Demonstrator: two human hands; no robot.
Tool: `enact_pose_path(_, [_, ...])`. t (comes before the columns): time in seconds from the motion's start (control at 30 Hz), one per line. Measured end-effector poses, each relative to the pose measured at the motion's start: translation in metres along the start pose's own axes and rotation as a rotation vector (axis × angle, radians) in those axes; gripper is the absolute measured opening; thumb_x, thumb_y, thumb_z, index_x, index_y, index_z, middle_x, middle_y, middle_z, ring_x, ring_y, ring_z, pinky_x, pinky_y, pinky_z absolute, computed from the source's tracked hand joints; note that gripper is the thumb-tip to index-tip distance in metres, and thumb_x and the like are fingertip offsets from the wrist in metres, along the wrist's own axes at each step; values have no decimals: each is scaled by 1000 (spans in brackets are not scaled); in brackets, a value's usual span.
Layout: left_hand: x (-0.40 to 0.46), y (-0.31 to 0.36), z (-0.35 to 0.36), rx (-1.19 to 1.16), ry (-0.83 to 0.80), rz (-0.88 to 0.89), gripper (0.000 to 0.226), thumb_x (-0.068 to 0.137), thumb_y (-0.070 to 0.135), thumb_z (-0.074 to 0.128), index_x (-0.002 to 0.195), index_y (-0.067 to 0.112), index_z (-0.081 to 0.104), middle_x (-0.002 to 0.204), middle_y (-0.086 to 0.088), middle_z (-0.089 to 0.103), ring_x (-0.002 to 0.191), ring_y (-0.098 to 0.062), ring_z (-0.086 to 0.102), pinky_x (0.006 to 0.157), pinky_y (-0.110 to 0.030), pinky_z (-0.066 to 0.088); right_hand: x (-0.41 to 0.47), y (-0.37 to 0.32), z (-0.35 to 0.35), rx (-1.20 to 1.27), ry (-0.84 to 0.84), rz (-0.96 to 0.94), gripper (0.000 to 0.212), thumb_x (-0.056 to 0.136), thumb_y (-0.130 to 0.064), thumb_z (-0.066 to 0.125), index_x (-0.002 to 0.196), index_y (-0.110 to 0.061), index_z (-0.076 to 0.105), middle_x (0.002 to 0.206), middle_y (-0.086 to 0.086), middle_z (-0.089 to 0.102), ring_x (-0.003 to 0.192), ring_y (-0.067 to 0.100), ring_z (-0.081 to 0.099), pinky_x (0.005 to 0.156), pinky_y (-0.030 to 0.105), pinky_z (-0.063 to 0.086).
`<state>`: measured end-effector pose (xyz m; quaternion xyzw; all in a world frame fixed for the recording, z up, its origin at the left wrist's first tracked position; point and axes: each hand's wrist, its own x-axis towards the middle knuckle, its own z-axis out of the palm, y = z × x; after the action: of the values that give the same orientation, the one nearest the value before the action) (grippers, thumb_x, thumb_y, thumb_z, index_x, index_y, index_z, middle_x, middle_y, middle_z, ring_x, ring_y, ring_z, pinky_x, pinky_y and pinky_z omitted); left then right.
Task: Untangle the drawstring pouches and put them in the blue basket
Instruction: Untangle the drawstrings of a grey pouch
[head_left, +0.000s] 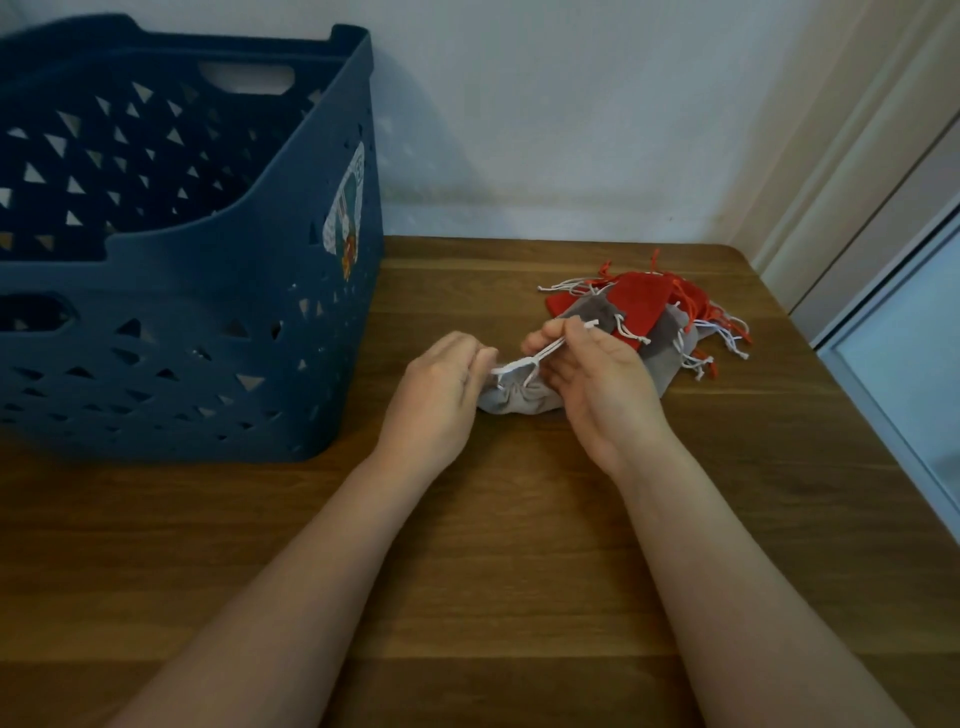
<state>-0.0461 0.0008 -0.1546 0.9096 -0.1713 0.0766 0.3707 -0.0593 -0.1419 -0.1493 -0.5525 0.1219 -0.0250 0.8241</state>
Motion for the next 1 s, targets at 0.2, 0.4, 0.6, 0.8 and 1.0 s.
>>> enact_pose_path(0.2, [9, -9, -4, -21, 27, -335, 38, 101, 34, 29, 71, 22, 48, 67, 2, 47, 61, -10, 46, 57, -25, 36, -1, -14, -10, 113, -2, 16, 28, 101, -21, 35, 83, -12, 55, 55, -4, 34, 49, 8, 37, 59, 23, 45])
enact_pose_path(0.4, [5, -7, -4, -305, 86, -248, 37, 101, 32, 34, 68, 21, 48, 61, 4, 43, 55, -9, 43, 57, -30, 38, -6, -3, 0, -635, -192, -177, 28, 100, -22, 40, 92, -17, 66, 59, -14, 57, 56, 0, 50, 65, 21, 44])
enact_pose_path(0.6, [1, 4, -3, -498, 28, -217, 30, 96, 32, 45, 69, 22, 50, 55, 8, 45, 48, -4, 42, 51, -25, 35, -11, 5, 7, -747, -420, -236, 25, 96, -15, 48, 81, -21, 66, 72, -2, 63, 65, 4, 55, 65, 18, 44])
enact_pose_path(0.8, [-1, 9, -8, -696, -22, -359, 26, 94, 33, 50, 76, 15, 56, 50, 8, 47, 42, -3, 40, 41, -13, 35, -9, 1, 1, -645, -397, -173, 15, 92, -15, 54, 86, -13, 67, 66, -12, 62, 62, -2, 56, 58, 11, 43])
enact_pose_path(1.0, [-3, 15, -3, -636, -125, -383, 22, 85, 34, 63, 104, 26, 55, 87, 8, 61, 54, 1, 54, 46, -13, 39, -6, 3, 2, -375, -226, -149, 16, 96, -18, 47, 86, -17, 59, 59, -7, 50, 50, 4, 44, 48, 15, 37])
